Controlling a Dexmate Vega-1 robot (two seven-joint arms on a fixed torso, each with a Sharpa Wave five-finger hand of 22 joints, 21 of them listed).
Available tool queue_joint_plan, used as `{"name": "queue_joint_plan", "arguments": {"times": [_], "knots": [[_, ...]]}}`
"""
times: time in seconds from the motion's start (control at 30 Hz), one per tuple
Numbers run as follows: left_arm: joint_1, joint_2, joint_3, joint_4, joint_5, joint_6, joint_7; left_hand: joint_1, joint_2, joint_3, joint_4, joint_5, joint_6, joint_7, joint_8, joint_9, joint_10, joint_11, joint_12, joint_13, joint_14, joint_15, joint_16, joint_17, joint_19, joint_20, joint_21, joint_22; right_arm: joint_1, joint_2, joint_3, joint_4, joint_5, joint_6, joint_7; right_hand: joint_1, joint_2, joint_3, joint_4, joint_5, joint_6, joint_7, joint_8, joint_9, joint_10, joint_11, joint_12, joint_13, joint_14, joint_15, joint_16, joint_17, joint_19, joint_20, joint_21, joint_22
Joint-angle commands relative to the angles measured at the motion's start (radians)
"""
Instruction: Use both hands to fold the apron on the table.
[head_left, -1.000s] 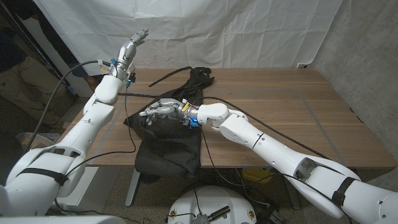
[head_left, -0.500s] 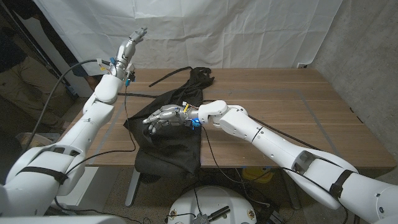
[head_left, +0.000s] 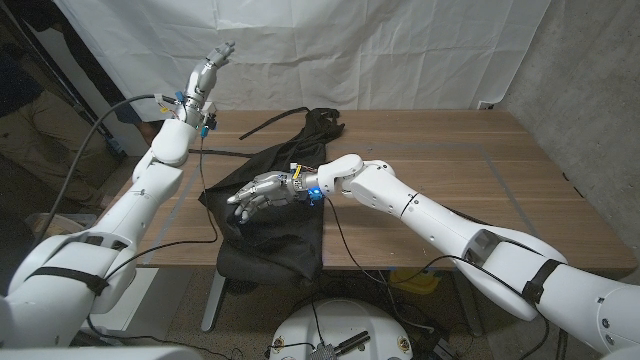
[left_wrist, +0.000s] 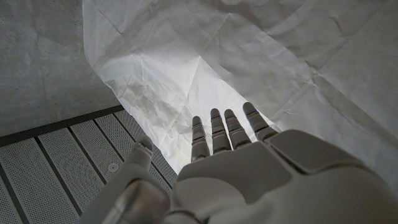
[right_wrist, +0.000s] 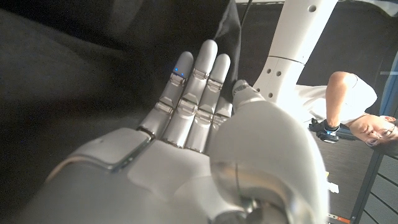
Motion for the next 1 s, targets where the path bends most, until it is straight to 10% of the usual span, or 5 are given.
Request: {"name": "queue_joint_plan", "arguments": {"times": [0.03, 0.2, 0.77, 0.9, 1.0], "knots": [[-0.006, 0.006, 0.007, -0.010, 0.007, 0.013, 0.001, 0.006, 0.002, -0.002, 0.001, 0.007, -0.007, 0.003, 0.000, -0.001, -0.005, 0.002, 0.003, 0.000, 0.000, -0.001, 0.002, -0.001, 0.003, 0.001, -0.001, 0.003, 0.060, 0.037, -0.008, 0.122, 0.021, 0.027, 0.177, -0.112, -0.036, -0.039, 0.054, -0.007, -0.054, 0.021, -0.050, 0.001, -0.089, 0.061, -0.059, -0.026, -0.059, 0.044, -0.048, -0.042, -0.032, 0.021, 0.007, -0.004], [-0.013, 0.008, 0.011, -0.011, 0.011, 0.018, -0.001, 0.007, 0.003, -0.002, 0.000, 0.007, -0.008, 0.002, 0.000, -0.001, -0.007, 0.000, 0.003, 0.000, -0.003, -0.002, 0.002, -0.001, 0.003, 0.001, -0.001, 0.003, 0.084, 0.062, -0.007, 0.195, 0.036, 0.059, 0.282, -0.349, -0.100, -0.159, 0.153, 0.005, -0.138, 0.070, -0.107, 0.002, -0.163, 0.100, -0.159, -0.061, -0.152, 0.118, -0.123, -0.116, -0.070, 0.063, -0.011, -0.010], [-0.008, 0.009, 0.001, -0.018, 0.011, 0.011, 0.020, 0.012, 0.006, 0.000, -0.002, 0.007, -0.013, -0.002, -0.001, -0.001, -0.015, -0.004, 0.001, 0.000, -0.006, -0.004, 0.001, -0.001, 0.006, -0.004, -0.003, 0.002, 0.158, 0.263, 0.056, 0.644, 0.091, 0.225, 0.688, -0.780, -0.155, -0.380, 0.176, 0.071, -0.499, 0.133, -0.120, 0.002, -0.455, 0.166, -0.367, -0.078, -0.518, 0.286, -0.281, -0.288, -0.197, 0.129, -0.181, -0.017], [-0.006, 0.010, -0.001, -0.026, 0.010, 0.013, 0.021, 0.013, 0.007, 0.000, -0.003, 0.007, -0.013, -0.001, -0.001, -0.001, -0.014, -0.007, 0.002, 0.000, -0.006, -0.005, 0.001, -0.002, 0.007, -0.004, -0.003, 0.002, 0.188, 0.228, -0.008, 0.599, 0.117, 0.204, 0.688, -0.820, -0.133, -0.402, 0.167, 0.090, -0.653, 0.057, -0.127, 0.001, -0.535, 0.175, -0.368, -0.080, -0.595, 0.300, -0.279, -0.337, -0.226, 0.150, -0.235, -0.016], [-0.005, 0.012, -0.001, -0.034, 0.012, 0.014, 0.023, 0.013, 0.007, 0.000, -0.004, 0.007, -0.012, -0.001, -0.001, -0.001, -0.014, -0.005, 0.002, 0.000, -0.005, -0.005, 0.002, -0.002, 0.007, -0.004, -0.003, 0.002, 0.170, 0.137, -0.019, 0.363, 0.054, 0.067, 0.593, -0.833, -0.114, -0.409, 0.163, 0.098, -0.709, 0.062, -0.119, 0.000, -0.593, 0.176, -0.369, -0.082, -0.684, 0.329, -0.288, -0.364, -0.257, 0.187, -0.272, -0.016]]}}
